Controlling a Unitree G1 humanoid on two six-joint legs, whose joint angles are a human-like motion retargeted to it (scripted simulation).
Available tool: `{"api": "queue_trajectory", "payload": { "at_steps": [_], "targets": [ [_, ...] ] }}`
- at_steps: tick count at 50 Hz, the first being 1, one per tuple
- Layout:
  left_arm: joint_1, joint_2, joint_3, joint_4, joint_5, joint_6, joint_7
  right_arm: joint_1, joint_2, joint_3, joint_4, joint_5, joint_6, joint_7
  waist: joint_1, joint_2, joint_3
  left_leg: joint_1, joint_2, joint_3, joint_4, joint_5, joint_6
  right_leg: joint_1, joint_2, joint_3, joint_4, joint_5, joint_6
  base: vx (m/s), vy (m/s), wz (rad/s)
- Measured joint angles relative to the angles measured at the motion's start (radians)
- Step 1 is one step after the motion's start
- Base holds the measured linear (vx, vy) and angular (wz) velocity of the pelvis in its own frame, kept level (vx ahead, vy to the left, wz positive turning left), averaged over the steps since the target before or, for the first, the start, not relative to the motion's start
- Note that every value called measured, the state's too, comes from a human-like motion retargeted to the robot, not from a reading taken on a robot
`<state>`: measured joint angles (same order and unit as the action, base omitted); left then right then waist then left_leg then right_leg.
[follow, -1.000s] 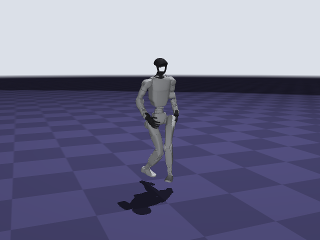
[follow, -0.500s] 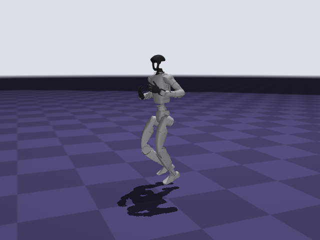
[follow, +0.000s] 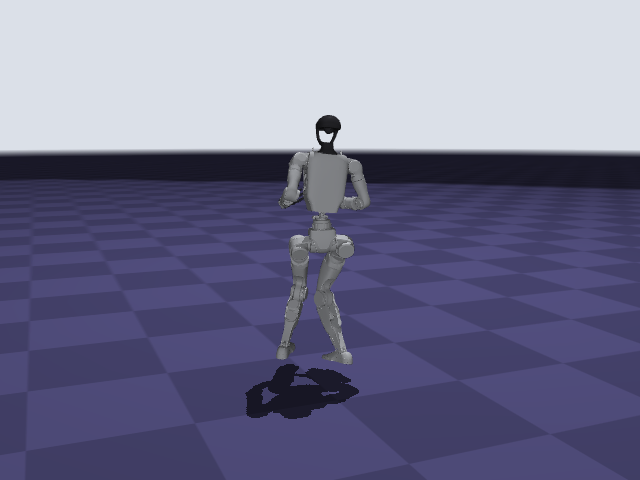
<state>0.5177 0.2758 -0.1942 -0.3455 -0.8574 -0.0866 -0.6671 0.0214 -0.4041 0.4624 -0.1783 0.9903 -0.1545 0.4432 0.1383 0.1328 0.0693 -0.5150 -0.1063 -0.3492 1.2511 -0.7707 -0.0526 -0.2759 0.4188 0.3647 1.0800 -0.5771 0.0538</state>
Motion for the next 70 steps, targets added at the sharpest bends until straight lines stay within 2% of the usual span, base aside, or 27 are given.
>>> {"api": "queue_trajectory", "payload": {
  "at_steps": [3,6,8,11,13,15,18,20,23,25,27,29,33,39,44,47,50,52,55,60,62,63,66,70],
  "targets": [
    [-0.050,0.000,-0.005,0.035,0.034,-0.002,0.010,-0.027,-0.030,0.047,0.004,0.016,0.023,0.013,-0.053,-0.016,-0.039,-0.024,-0.136,-0.241,-0.173,0.073,-0.072,-0.025,0.069,0.221,0.018,0.012,0.042,0.21,-0.02,-4.35],
    [-0.077,0.017,-0.017,0.075,0.066,0.002,0.020,-0.049,-0.070,0.076,0.012,0.014,0.040,0.013,-0.106,-0.027,-0.081,-0.010,-0.211,-0.431,-0.280,0.159,-0.144,-0.025,0.102,0.430,0.044,0.000,0.097,0.24,0.11,-4.08],
    [-0.079,0.035,-0.033,0.096,0.086,0.012,0.024,-0.057,-0.095,0.087,0.028,-0.001,0.047,0.004,-0.149,-0.031,-0.096,-0.004,-0.248,-0.473,-0.273,0.193,-0.170,-0.018,0.102,0.515,0.075,-0.021,0.121,0.25,0.26,-3.55],
    [-0.076,0.060,-0.062,0.131,0.114,0.023,0.024,-0.080,-0.122,0.112,0.061,-0.047,0.056,-0.012,-0.192,-0.021,-0.098,0.004,-0.198,-0.376,-0.261,0.166,-0.161,-0.027,0.101,0.544,0.106,-0.051,0.136,0.22,0.31,-3.58],
    [-0.075,0.078,-0.081,0.148,0.133,0.019,0.028,-0.102,-0.129,0.136,0.089,-0.079,0.060,-0.025,-0.197,0.005,-0.080,0.025,-0.092,-0.241,-0.267,0.121,-0.132,-0.049,0.101,0.493,0.099,-0.037,0.136,0.17,0.31,-3.85],
    [-0.066,0.099,-0.102,0.152,0.144,0.010,0.045,-0.114,-0.131,0.163,0.108,-0.096,0.063,-0.033,-0.193,0.027,-0.058,0.056,0.009,-0.101,-0.268,0.097,-0.115,-0.098,0.065,0.359,0.091,-0.005,0.111,0.09,0.30,-3.98],
    [-0.041,0.134,-0.124,0.141,0.152,-0.012,0.075,-0.117,-0.137,0.201,0.104,-0.086,0.062,-0.032,-0.170,0.034,-0.039,0.114,0.102,0.083,-0.299,0.123,-0.121,-0.165,-0.084,0.083,0.052,0.008,0.055,-0.01,0.24,-3.89],
    [-0.019,0.152,-0.131,0.135,0.156,-0.030,0.099,-0.120,-0.144,0.224,0.086,-0.076,0.053,-0.030,-0.147,0.025,-0.036,0.154,0.121,0.167,-0.335,0.190,-0.148,-0.172,-0.196,-0.094,0.021,0.022,0.029,-0.06,0.14,-3.87],
    [0.018,0.167,-0.123,0.151,0.180,-0.058,0.134,-0.139,-0.154,0.252,0.057,-0.067,0.036,-0.021,-0.092,-0.005,-0.035,0.208,0.099,0.246,-0.387,0.344,-0.205,-0.127,-0.345,-0.325,-0.015,0.062,0.012,-0.08,0.09,-4.19],
    [0.042,0.166,-0.113,0.186,0.185,-0.073,0.162,-0.167,-0.153,0.270,0.048,-0.075,0.022,-0.017,-0.049,-0.036,-0.029,0.239,0.071,0.307,-0.409,0.428,-0.209,-0.079,-0.428,-0.443,-0.022,0.090,0.016,-0.08,0.08,-4.49],
    [0.068,0.148,-0.092,0.248,0.183,-0.084,0.198,-0.203,-0.136,0.285,0.051,-0.093,0.008,-0.021,0.001,-0.062,-0.021,0.261,0.069,0.361,-0.402,0.467,-0.207,-0.024,-0.483,-0.531,-0.028,0.116,0.013,-0.08,0.03,-4.72],
    [0.092,0.111,-0.065,0.335,0.158,-0.084,0.227,-0.247,-0.108,0.296,0.062,-0.119,-0.009,-0.035,0.055,-0.076,-0.011,0.278,0.080,0.400,-0.373,0.457,-0.188,0.030,-0.512,-0.590,-0.040,0.134,0.007,-0.08,0.04,-4.77],
    [0.115,-0.012,-0.001,0.586,0.049,-0.077,0.294,-0.335,-0.032,0.311,0.103,-0.187,-0.042,-0.087,0.157,-0.081,0.005,0.293,0.097,0.427,-0.271,0.362,-0.121,0.109,-0.532,-0.637,-0.064,0.117,-0.016,-0.10,0.10,-4.39],
    [0.098,-0.211,0.088,0.969,-0.141,-0.095,0.391,-0.417,0.078,0.355,0.205,-0.280,-0.083,-0.188,0.273,-0.090,0.021,0.270,0.067,0.372,-0.150,0.242,-0.053,0.101,-0.553,-0.633,-0.028,-0.011,-0.090,-0.13,0.14,-3.06],
    [0.070,-0.284,0.113,1.065,-0.263,-0.137,0.446,-0.396,0.123,0.409,0.285,-0.295,-0.125,-0.252,0.327,-0.128,0.040,0.254,-0.012,0.354,-0.157,0.131,0.005,-0.004,-0.646,-0.658,0.120,-0.115,-0.164,-0.13,0.17,-1.41],
    [0.023,-0.291,0.116,1.011,-0.320,-0.185,0.470,-0.365,0.132,0.431,0.332,-0.298,-0.172,-0.292,0.333,-0.169,0.053,0.254,-0.071,0.380,-0.218,0.061,0.054,-0.107,-0.717,-0.666,0.216,-0.178,-0.202,-0.05,0.19,-0.37],
    [-0.030,-0.268,0.110,0.830,-0.345,-0.244,0.475,-0.309,0.127,0.423,0.371,-0.283,-0.218,-0.306,0.313,-0.223,0.061,0.263,-0.146,0.386,-0.322,0.046,0.092,-0.227,-0.760,-0.645,0.242,-0.194,-0.200,0.00,0.20,0.29],
    [-0.062,-0.237,0.101,0.642,-0.334,-0.281,0.457,-0.254,0.108,0.400,0.382,-0.263,-0.235,-0.293,0.291,-0.241,0.058,0.277,-0.177,0.370,-0.387,0.053,0.106,-0.285,-0.750,-0.640,0.187,-0.179,-0.178,0.05,0.18,0.55],
    [-0.124,-0.183,0.087,0.330,-0.297,-0.332,0.401,-0.158,0.067,0.352,0.382,-0.231,-0.233,-0.257,0.256,-0.241,0.038,0.299,-0.188,0.334,-0.458,0.059,0.114,-0.347,-0.685,-0.643,0.031,-0.119,-0.122,0.09,0.16,0.61],
    [-0.312,-0.082,0.071,-0.090,-0.147,-0.384,0.324,-0.020,0.004,0.272,0.369,-0.214,-0.183,-0.183,0.184,-0.198,-0.029,0.297,-0.135,0.285,-0.489,0.034,0.107,-0.395,-0.527,-0.678,-0.317,0.059,-0.017,0.13,0.12,0.55],
    [-0.388,-0.051,0.057,-0.177,-0.110,-0.393,0.298,0.025,-0.011,0.260,0.368,-0.202,-0.164,-0.164,0.148,-0.177,-0.042,0.302,-0.121,0.278,-0.463,0.013,0.105,-0.413,-0.503,-0.685,-0.341,0.121,0.008,0.17,0.09,0.57],
    [-0.429,-0.038,0.045,-0.217,-0.087,-0.390,0.296,0.043,-0.025,0.246,0.357,-0.190,-0.150,-0.150,0.128,-0.165,-0.057,0.305,-0.107,0.265,-0.477,0.011,0.103,-0.398,-0.477,-0.695,-0.408,0.172,0.014,0.22,0.07,0.56],
    [-0.502,-0.009,0.003,-0.265,-0.055,-0.378,0.275,0.089,-0.046,0.233,0.333,-0.162,-0.133,-0.133,0.075,-0.125,-0.076,0.329,-0.071,0.268,-0.456,0.001,0.097,-0.384,-0.451,-0.713,-0.406,0.253,0.014,0.26,0.06,0.60],
    [-0.517,0.024,-0.073,-0.245,-0.051,-0.333,0.242,0.110,-0.053,0.229,0.284,-0.128,-0.135,-0.128,0.018,-0.061,-0.088,0.352,-0.005,0.303,-0.365,0.014,0.067,-0.372,-0.429,-0.723,-0.316,0.270,-0.022,0.31,0.02,0.52]
  ]
}}
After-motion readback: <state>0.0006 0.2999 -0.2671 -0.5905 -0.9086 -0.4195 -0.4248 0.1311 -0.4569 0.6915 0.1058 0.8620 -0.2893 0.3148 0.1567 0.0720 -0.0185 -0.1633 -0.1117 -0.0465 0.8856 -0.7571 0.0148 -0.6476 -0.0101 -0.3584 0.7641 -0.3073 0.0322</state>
